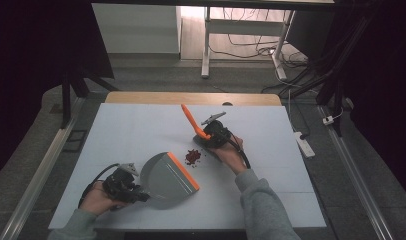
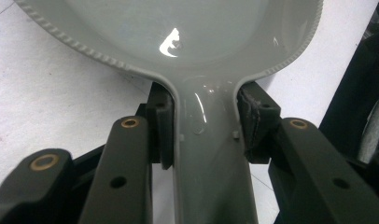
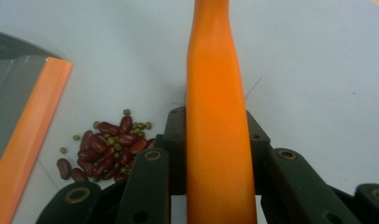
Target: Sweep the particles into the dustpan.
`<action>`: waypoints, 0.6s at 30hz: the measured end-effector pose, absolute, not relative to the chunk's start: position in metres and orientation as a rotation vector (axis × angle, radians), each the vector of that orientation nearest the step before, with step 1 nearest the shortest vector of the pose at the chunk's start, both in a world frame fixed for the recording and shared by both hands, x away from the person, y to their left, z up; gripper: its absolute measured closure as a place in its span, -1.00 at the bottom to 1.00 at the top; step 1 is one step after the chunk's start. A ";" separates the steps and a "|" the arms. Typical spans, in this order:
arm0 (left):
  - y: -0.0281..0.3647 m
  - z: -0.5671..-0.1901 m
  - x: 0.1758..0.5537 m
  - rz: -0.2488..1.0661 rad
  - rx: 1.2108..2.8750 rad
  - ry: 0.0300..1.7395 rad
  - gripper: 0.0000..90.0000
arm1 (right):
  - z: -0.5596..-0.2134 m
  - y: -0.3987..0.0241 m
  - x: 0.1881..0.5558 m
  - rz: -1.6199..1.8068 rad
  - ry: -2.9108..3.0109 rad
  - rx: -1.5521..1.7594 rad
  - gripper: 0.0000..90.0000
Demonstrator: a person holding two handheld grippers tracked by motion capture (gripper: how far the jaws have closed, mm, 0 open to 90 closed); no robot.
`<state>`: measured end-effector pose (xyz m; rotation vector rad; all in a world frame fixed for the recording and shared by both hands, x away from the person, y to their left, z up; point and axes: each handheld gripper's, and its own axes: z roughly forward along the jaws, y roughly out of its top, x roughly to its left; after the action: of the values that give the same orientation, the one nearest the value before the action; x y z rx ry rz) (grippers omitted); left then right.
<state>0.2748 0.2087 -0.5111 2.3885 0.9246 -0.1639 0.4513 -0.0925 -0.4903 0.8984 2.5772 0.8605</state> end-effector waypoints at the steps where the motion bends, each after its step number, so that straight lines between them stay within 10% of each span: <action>1: 0.209 -0.511 0.275 -0.166 2.389 0.924 0.37 | -0.491 -0.091 0.451 0.863 2.579 0.895 0.58; 18: 0.207 -0.512 0.276 -0.174 2.383 0.931 0.37 | -0.492 -0.081 0.439 0.865 2.595 0.855 0.58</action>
<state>0.2758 0.2074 -0.5121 2.3833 0.9310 -0.1739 0.4390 -0.0808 -0.4923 0.8545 2.5954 0.8648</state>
